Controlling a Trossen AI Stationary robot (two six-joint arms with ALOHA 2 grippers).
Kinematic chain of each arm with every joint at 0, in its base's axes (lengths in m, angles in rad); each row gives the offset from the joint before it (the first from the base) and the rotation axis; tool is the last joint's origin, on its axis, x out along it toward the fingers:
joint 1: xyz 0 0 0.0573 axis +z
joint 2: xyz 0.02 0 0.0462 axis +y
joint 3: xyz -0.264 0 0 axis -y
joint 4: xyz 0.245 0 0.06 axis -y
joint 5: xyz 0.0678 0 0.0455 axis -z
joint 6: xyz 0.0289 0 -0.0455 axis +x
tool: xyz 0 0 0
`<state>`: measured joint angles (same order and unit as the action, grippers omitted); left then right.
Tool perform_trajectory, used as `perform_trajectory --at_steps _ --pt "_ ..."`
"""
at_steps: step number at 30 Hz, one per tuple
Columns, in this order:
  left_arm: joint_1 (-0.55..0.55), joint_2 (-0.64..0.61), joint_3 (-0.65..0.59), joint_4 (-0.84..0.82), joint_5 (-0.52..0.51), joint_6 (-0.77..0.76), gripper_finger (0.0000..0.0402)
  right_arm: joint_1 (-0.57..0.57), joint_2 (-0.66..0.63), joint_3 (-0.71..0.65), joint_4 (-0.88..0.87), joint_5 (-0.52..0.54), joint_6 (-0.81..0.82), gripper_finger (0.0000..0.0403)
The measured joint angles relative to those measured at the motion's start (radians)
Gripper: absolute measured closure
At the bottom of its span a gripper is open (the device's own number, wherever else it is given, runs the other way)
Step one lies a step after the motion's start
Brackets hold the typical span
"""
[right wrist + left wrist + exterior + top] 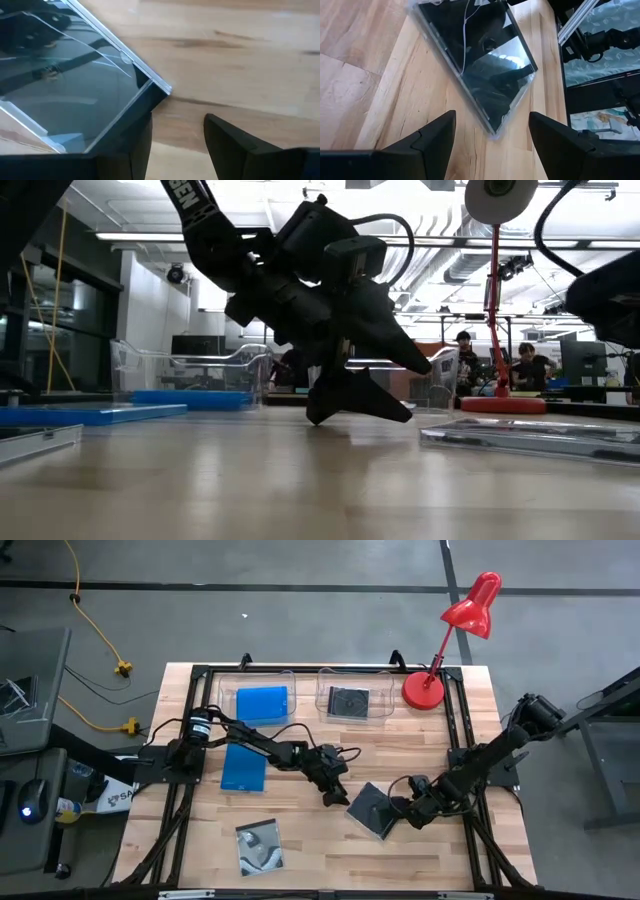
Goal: Pick & place jewel cases by type
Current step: Put the right black CD case into the right transparent bin
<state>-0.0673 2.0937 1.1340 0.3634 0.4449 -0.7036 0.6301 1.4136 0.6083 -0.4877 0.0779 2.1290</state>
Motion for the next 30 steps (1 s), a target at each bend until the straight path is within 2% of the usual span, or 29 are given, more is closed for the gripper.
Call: perform_trajectory --at_steps 14,25,30 --pt "0.000 0.002 -0.001 -0.004 0.015 0.007 0.0154 -0.075 0.002 -0.003 0.059 0.135 -0.068 0.0239" --pt "-0.033 0.001 -0.001 -0.053 0.035 0.054 0.0154 -0.057 0.001 -0.001 0.005 0.039 -0.014 0.0240" --pt "-0.032 0.001 -0.002 -0.055 0.035 0.068 0.0154 -0.030 0.000 -0.002 0.036 0.012 0.005 0.0239"
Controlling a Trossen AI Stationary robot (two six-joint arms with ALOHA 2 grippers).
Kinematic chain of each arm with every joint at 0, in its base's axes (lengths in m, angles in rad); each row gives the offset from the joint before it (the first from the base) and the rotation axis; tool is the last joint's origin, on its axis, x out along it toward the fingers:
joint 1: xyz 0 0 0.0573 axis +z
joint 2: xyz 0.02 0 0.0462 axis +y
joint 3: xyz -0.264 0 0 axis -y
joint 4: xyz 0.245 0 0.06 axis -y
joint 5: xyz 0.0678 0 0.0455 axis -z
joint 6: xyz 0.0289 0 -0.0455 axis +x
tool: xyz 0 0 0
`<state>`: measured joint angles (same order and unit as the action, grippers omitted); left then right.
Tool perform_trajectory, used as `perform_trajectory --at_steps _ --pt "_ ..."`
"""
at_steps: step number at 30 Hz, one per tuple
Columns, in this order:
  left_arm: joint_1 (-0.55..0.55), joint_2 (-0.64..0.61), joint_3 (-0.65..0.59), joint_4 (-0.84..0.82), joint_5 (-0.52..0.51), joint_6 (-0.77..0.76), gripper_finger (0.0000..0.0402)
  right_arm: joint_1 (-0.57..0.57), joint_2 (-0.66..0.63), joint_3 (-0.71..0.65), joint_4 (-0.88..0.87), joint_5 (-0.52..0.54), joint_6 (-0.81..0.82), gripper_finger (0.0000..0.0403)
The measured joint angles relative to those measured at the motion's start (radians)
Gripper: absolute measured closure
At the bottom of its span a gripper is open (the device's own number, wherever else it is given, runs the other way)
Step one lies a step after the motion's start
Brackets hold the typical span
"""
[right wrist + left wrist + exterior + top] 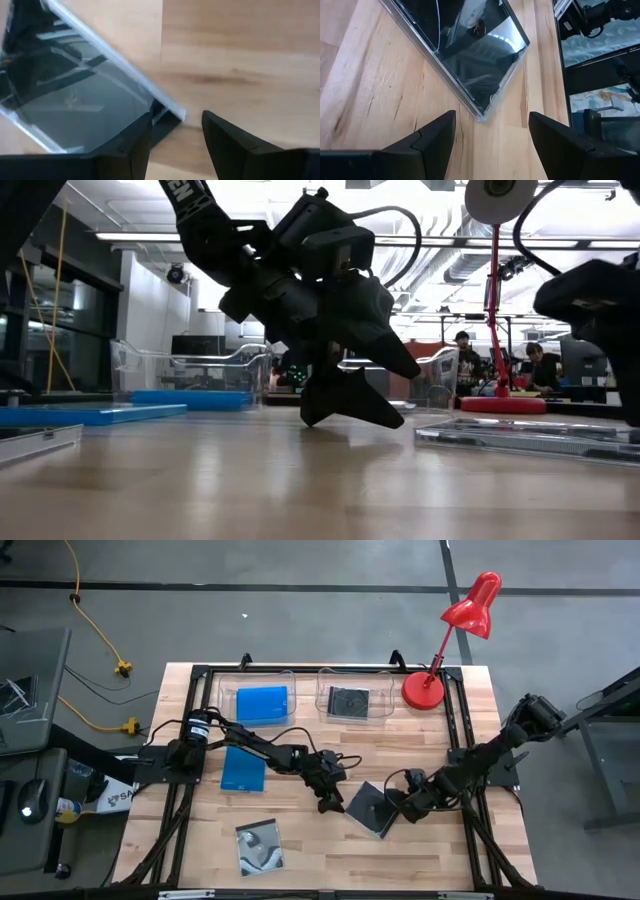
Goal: Pick & place jewel cases by type
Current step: Put the right black CD case into the right transparent bin
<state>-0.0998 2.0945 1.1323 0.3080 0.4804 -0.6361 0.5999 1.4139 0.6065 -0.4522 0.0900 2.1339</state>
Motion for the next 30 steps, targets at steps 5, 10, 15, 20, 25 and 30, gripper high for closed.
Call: perform_trajectory --at_steps 5,10,15,20,25,30 --pt "0.000 0.000 0.000 0.000 -0.018 0.004 0.0154 0.010 0.001 0.000 0.044 -0.035 0.013 0.0239" --pt "0.000 0.000 0.000 0.002 -0.028 0.004 0.0154 0.010 0.001 -0.001 0.060 -0.028 0.013 0.0239" --pt "0.000 0.000 -0.001 0.003 -0.035 0.007 0.0154 0.001 0.048 0.002 0.097 -0.018 0.009 0.0239" --pt "0.000 0.000 -0.001 0.002 -0.045 0.030 0.0154 0.001 0.122 0.015 0.176 -0.005 0.006 0.0239" --pt "0.001 0.000 -0.001 0.003 -0.046 0.030 0.0154 -0.003 0.140 0.025 0.188 0.010 -0.008 0.0239" --pt "-0.001 0.017 -0.001 0.006 -0.020 0.030 0.0154 -0.024 0.142 0.025 0.189 0.029 -0.026 0.0239"
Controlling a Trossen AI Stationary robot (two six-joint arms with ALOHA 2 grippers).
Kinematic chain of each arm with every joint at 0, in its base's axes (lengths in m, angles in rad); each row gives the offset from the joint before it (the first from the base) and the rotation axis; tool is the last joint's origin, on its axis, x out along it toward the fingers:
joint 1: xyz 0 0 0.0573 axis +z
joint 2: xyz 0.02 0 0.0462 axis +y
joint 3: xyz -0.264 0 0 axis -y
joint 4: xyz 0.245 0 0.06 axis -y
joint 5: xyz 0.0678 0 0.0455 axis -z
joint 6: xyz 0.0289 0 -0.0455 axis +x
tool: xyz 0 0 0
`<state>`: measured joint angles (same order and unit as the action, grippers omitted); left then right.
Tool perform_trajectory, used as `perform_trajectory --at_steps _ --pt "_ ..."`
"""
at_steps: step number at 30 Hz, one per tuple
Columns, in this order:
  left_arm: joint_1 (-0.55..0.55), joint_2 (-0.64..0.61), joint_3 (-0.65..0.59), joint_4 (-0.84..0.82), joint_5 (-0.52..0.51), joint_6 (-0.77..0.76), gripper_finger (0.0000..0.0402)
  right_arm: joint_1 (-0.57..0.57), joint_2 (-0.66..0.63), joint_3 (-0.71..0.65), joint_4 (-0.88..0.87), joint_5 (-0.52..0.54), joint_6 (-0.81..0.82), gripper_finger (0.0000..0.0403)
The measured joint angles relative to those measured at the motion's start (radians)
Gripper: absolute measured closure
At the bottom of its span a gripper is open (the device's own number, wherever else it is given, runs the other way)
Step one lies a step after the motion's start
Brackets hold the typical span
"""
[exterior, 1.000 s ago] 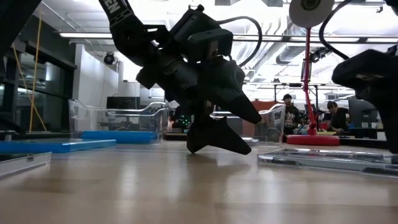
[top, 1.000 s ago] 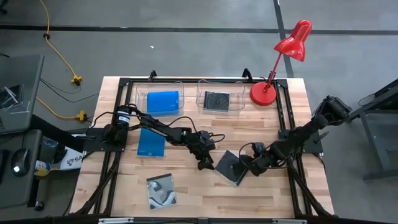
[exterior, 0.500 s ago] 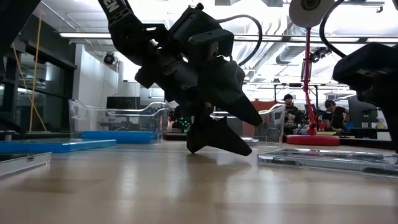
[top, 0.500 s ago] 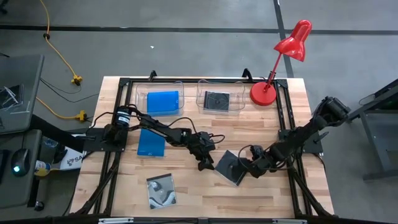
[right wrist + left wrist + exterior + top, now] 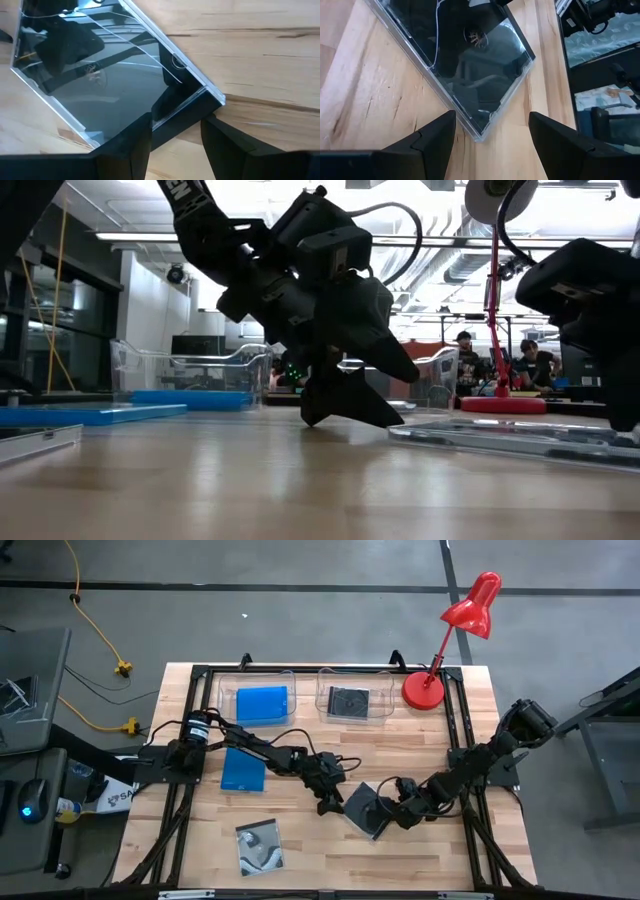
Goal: Pick & place jewel cases by type
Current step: Put the right black CD case into the right transparent bin
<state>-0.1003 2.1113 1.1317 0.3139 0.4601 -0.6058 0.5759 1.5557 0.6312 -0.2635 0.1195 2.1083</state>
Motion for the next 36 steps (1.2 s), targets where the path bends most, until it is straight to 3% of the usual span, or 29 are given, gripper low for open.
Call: perform_trajectory --at_steps 25,36 --pt "-0.026 0.015 0.000 -0.011 0.009 0.019 0.0154 -0.037 -0.014 -0.006 0.044 0.087 -0.071 0.0240" --pt "-0.029 0.015 0.000 -0.021 0.022 0.033 0.0154 -0.041 -0.053 -0.011 0.067 0.198 -0.133 0.0240"
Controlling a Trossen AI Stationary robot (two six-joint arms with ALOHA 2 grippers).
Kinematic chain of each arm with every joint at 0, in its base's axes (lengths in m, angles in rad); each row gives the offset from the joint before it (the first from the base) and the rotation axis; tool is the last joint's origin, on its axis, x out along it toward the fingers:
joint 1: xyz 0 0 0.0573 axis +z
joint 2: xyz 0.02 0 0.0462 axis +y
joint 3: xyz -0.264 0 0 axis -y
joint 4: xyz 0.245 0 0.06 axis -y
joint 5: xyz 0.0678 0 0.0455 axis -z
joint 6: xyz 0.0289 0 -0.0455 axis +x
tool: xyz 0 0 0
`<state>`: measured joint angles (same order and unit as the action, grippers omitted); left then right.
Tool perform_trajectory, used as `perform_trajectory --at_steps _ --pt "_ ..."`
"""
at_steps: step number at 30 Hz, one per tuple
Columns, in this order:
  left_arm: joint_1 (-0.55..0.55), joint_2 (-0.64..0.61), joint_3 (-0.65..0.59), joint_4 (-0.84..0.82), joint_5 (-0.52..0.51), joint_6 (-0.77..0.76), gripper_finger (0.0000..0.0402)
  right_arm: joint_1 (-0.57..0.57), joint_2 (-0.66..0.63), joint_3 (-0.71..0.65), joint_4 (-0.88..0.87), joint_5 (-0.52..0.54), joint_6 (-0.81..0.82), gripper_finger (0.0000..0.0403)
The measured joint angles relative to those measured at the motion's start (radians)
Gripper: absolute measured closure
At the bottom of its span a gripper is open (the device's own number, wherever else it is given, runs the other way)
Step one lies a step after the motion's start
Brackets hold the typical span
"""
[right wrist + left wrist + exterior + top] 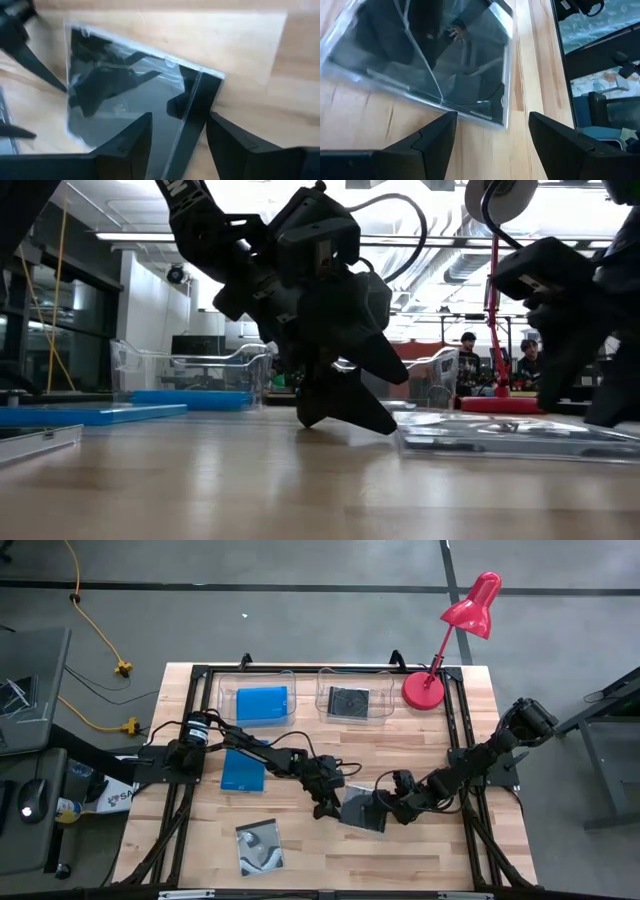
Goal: Pick & place jewel cases by type
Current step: Put the right black CD case into the right transparent bin
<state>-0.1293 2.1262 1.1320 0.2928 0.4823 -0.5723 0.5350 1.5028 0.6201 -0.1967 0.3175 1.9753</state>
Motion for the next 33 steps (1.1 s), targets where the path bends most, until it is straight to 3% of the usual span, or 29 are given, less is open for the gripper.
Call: perform_trajectory --at_steps 12,24,33 --pt "-0.020 -0.001 0.000 -0.008 0.012 0.005 0.0154 -0.002 -0.002 0.000 0.081 0.091 -0.074 0.0240" --pt "-0.018 -0.001 0.000 -0.013 0.006 0.019 0.0154 0.056 -0.004 0.003 0.114 -0.006 -0.070 0.0240" --pt "-0.022 -0.001 0.000 -0.013 -0.011 0.019 0.0154 0.105 -0.006 0.005 0.165 -0.013 -0.062 0.0240"
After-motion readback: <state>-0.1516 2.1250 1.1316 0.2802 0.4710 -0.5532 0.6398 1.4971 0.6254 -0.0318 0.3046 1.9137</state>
